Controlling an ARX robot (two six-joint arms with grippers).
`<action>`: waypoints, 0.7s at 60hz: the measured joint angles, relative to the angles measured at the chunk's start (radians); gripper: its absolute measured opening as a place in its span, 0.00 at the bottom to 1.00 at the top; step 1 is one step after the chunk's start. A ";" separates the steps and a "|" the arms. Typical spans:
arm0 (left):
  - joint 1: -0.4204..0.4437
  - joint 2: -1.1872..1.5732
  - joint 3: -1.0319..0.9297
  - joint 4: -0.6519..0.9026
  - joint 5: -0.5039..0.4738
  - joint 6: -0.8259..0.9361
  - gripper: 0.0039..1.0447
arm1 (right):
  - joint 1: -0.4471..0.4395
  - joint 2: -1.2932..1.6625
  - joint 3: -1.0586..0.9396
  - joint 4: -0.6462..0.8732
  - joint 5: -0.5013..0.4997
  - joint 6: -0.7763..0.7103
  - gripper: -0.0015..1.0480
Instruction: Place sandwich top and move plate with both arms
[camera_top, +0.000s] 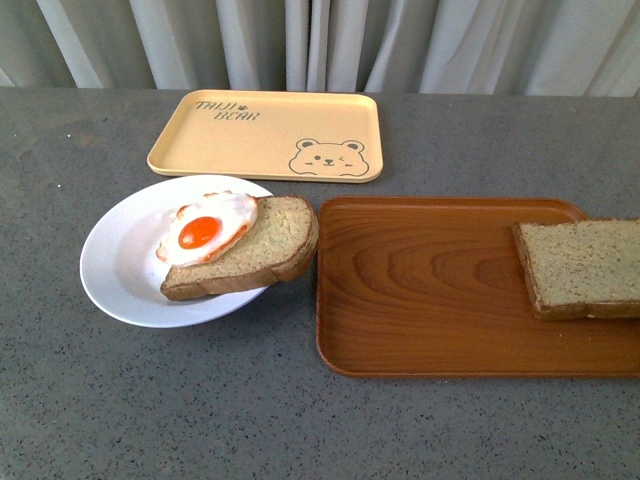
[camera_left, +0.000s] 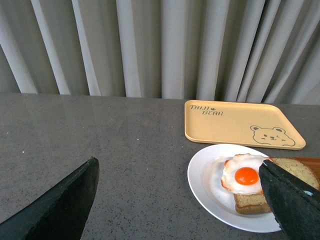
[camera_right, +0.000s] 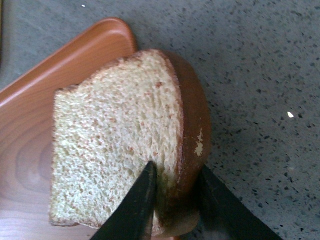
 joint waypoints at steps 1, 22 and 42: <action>0.000 0.000 0.000 0.000 0.000 0.000 0.92 | 0.001 -0.008 0.000 -0.003 -0.002 0.003 0.04; 0.000 0.000 0.000 0.000 0.000 0.000 0.92 | 0.234 -0.322 0.009 -0.085 0.031 0.192 0.02; 0.000 0.000 0.000 0.000 0.000 0.000 0.92 | 0.642 -0.200 0.184 -0.008 0.289 0.425 0.02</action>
